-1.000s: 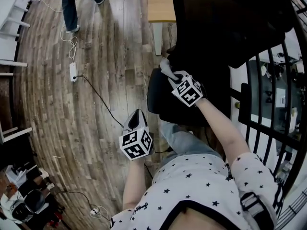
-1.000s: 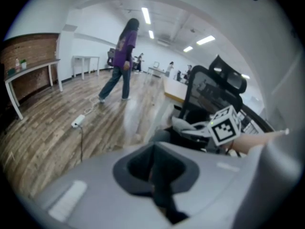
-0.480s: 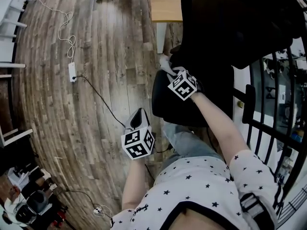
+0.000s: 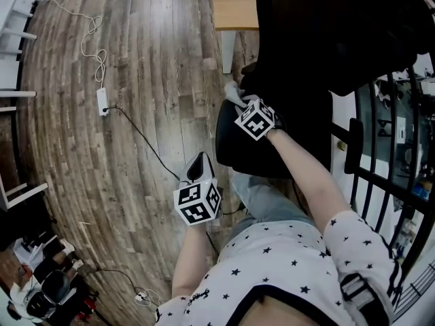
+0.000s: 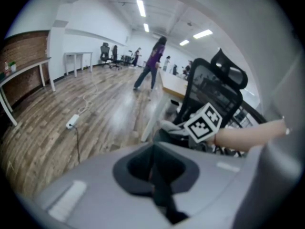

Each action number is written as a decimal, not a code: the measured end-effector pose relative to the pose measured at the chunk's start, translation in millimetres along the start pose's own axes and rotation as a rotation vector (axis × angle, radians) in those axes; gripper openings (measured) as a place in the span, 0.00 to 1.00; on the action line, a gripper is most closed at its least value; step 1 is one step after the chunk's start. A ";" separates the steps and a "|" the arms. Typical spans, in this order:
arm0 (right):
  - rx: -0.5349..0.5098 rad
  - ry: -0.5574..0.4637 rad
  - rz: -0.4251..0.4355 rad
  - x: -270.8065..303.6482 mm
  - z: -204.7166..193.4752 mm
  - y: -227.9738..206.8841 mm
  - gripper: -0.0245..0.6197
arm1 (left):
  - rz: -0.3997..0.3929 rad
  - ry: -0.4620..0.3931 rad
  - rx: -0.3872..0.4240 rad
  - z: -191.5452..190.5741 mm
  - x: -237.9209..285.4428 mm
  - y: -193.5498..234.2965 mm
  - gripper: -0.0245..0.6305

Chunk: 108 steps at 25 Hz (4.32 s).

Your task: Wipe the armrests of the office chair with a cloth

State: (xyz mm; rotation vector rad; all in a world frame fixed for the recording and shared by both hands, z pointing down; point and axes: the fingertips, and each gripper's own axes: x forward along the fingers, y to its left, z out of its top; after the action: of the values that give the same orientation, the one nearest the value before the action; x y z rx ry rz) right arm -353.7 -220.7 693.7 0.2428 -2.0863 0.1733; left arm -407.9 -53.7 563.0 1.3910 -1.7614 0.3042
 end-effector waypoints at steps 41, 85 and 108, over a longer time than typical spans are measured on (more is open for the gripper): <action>-0.141 0.039 0.154 -21.9 -37.4 111.0 0.08 | 0.024 -0.024 -0.021 -31.2 -27.7 -16.9 0.04; -0.271 0.023 0.214 -65.8 -88.1 219.9 0.08 | 0.046 -0.080 -0.046 -112.0 -100.6 -29.7 0.04; -0.115 -0.280 0.138 -215.7 -102.6 244.7 0.08 | 0.015 -0.177 -0.014 -126.4 -151.4 -67.6 0.04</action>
State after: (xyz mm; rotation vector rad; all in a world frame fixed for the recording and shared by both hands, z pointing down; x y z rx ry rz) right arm -221.4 61.3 552.6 0.0550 -2.3837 0.1061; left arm -286.3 106.7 508.8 1.4313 -1.9149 0.1805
